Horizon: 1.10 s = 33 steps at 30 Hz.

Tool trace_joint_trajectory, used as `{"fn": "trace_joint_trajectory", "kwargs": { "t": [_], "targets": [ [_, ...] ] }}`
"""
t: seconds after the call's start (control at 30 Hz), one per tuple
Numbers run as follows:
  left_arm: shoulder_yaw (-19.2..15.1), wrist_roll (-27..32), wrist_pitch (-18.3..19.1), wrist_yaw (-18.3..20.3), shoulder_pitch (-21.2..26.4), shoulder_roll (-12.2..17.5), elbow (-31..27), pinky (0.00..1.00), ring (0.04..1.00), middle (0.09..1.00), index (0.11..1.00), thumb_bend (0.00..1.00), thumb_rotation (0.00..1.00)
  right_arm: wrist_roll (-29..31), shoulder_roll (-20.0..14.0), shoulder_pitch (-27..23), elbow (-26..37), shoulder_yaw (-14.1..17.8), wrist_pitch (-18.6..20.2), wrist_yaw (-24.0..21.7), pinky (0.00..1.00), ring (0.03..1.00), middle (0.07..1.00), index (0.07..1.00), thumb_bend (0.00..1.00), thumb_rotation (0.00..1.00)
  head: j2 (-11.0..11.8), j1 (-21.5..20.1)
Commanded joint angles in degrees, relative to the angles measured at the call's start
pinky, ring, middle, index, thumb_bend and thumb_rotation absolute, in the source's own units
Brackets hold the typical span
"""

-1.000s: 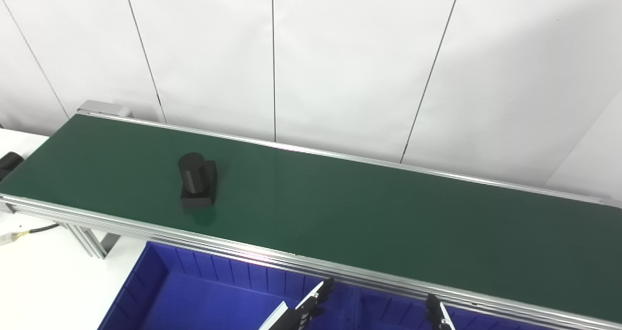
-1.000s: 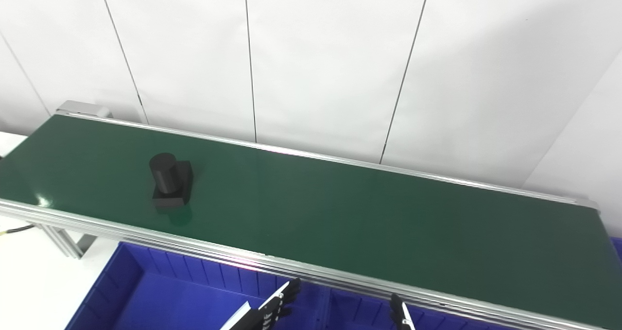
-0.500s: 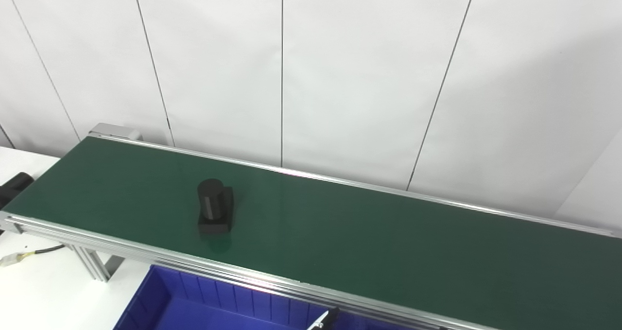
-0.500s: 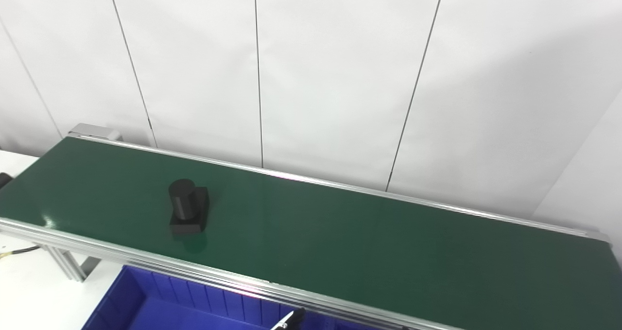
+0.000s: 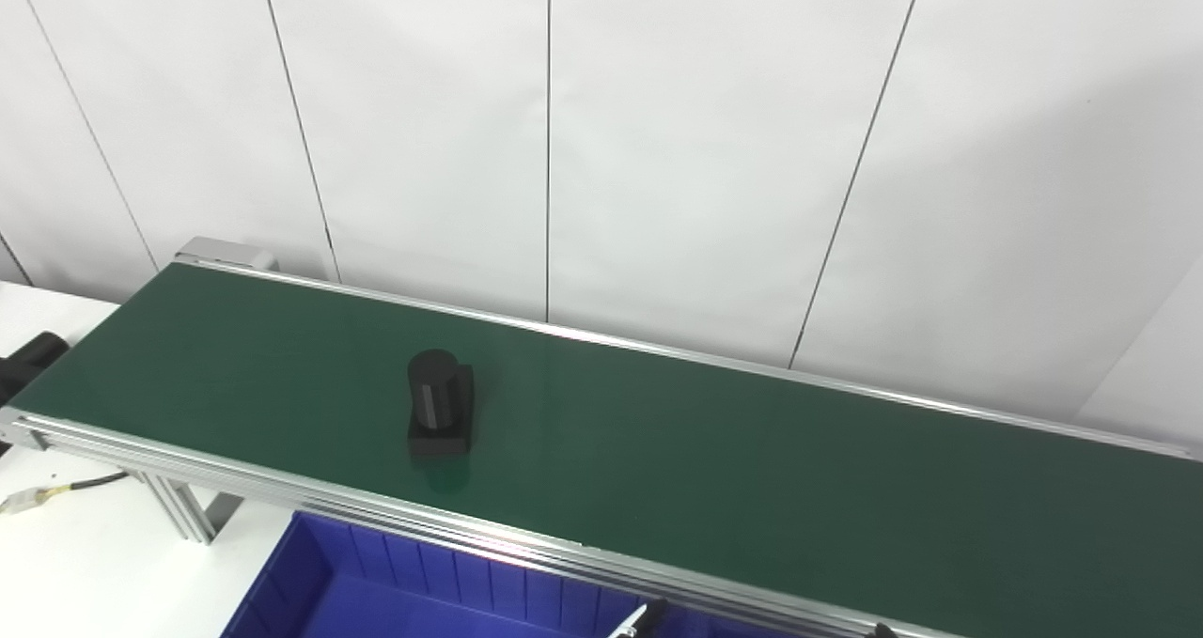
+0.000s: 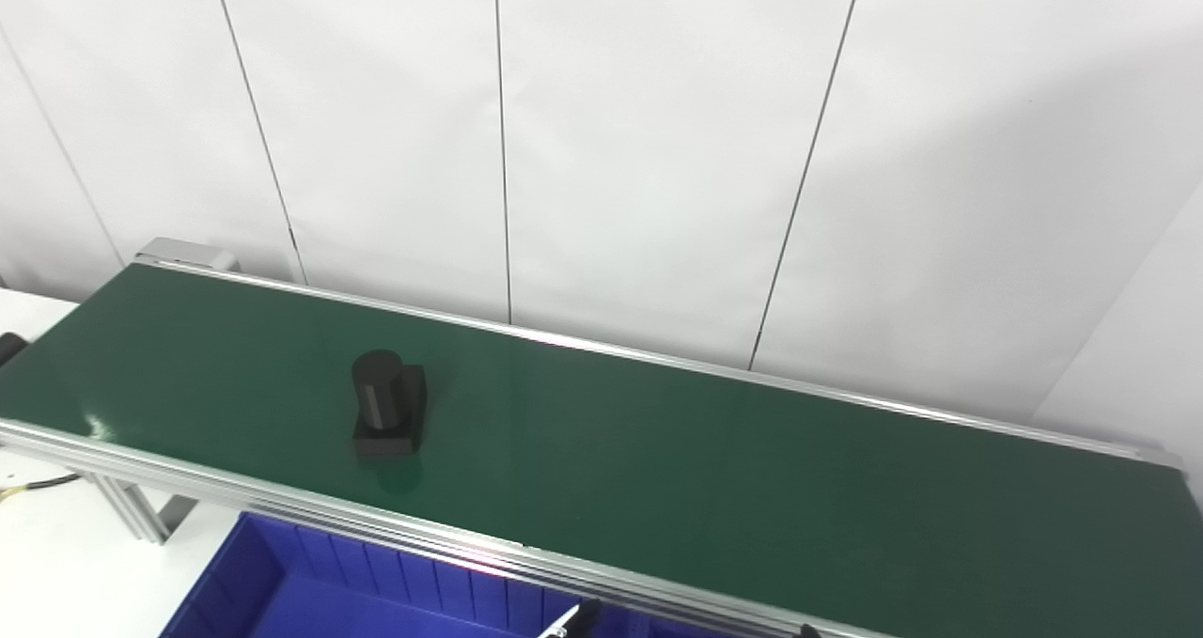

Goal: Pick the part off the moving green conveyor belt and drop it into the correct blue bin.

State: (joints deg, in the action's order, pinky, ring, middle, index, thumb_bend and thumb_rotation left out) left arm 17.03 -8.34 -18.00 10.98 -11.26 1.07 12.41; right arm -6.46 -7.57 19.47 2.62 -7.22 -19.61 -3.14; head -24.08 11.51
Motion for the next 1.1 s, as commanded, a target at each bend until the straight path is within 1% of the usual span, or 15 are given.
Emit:
{"fn": "trace_joint_trajectory", "kwargs": {
  "t": [0.0,0.13,0.27,0.43,0.53,0.67,0.73,0.8,0.87,0.97,1.07],
  "targets": [
    [0.2,-1.0,-1.6,-1.3,1.1,-0.9,-0.8,0.9,0.99,1.0,0.984,0.83,0.68,0.1,0.1,-0.4,2.8,1.0,-4.8,1.0,0.99,0.986,0.985,1.0,0.67,0.52,-0.1,0.2],
    [0.5,-2.4,-1.4,-2.2,1.4,-1.2,-0.4,0.88,0.981,1.0,0.988,0.83,0.7,0.5,-0.1,-0.4,5.1,2.2,-5.4,1.2,1.0,0.985,0.97,1.0,0.69,0.5,0.0,0.8],
    [0.8,-3.3,-0.2,-2.4,1.5,-1.5,-0.6,0.85,0.973,1.0,0.99,0.84,0.7,-0.9,-1.0,-1.4,6.1,3.6,-6.5,1.5,0.98,0.962,0.946,1.0,0.72,0.54,0.1,1.4],
    [0.7,-3.8,-1.5,-3.0,1.5,-1.8,0.2,0.85,0.973,1.0,0.989,0.83,0.7,-0.7,-2.0,-2.8,6.5,4.7,-5.4,1.2,0.95,0.95,0.933,1.0,0.73,0.54,0.0,1.7],
    [0.5,-3.8,-1.5,-3.5,1.2,-2.1,-0.1,0.85,0.968,1.0,0.983,0.83,0.69,-1.0,-2.0,-4.0,8.3,4.9,-2.7,1.0,0.94,0.947,0.942,1.0,0.78,0.57,-0.4,1.2],
    [0.1,-2.8,0.8,-3.4,0.1,-2.2,-2.1,0.85,0.967,1.0,0.974,0.85,0.69,-1.8,-1.9,-6.1,10.7,4.6,0.8,0.4,0.93,0.95,0.946,1.0,0.81,0.61,-0.9,0.6],
    [-0.4,-2.2,1.3,-3.6,-0.5,-2.4,-2.9,0.86,0.967,1.0,0.969,0.85,0.7,-2.5,-1.9,-7.2,11.4,4.5,1.8,0.2,0.91,0.945,0.944,1.0,0.82,0.63,-1.0,0.3],
    [-0.9,-2.0,1.2,-4.0,-1.0,-2.5,-3.7,0.89,0.972,0.994,0.959,0.85,0.68,-2.6,-1.9,-8.3,12.2,4.2,3.3,-0.3,0.9,0.936,0.948,1.0,0.81,0.64,-1.2,0.0],
    [-1.1,-2.2,1.2,-4.3,-1.3,-2.4,-4.3,0.9,0.973,0.992,0.965,0.84,0.7,-2.3,-1.8,-9.2,12.9,4.1,5.0,-0.8,0.92,0.94,0.956,1.0,0.82,0.63,-1.2,-0.2],
    [-1.6,-2.1,0.3,-5.1,-1.7,-2.4,-4.7,0.9,0.965,0.984,0.954,0.85,0.69,-2.6,-1.8,-10.6,13.5,3.8,7.0,-1.5,0.92,0.947,0.958,1.0,0.82,0.63,-1.3,-0.4],
    [-1.6,-4.0,0.9,-6.1,-2.4,-2.3,-5.8,0.88,0.951,0.977,0.951,0.86,0.72,-3.2,-2.2,-12.4,13.9,3.4,9.4,-2.4,0.92,0.945,0.958,1.0,0.82,0.63,-1.7,-0.5]
  ]
}}
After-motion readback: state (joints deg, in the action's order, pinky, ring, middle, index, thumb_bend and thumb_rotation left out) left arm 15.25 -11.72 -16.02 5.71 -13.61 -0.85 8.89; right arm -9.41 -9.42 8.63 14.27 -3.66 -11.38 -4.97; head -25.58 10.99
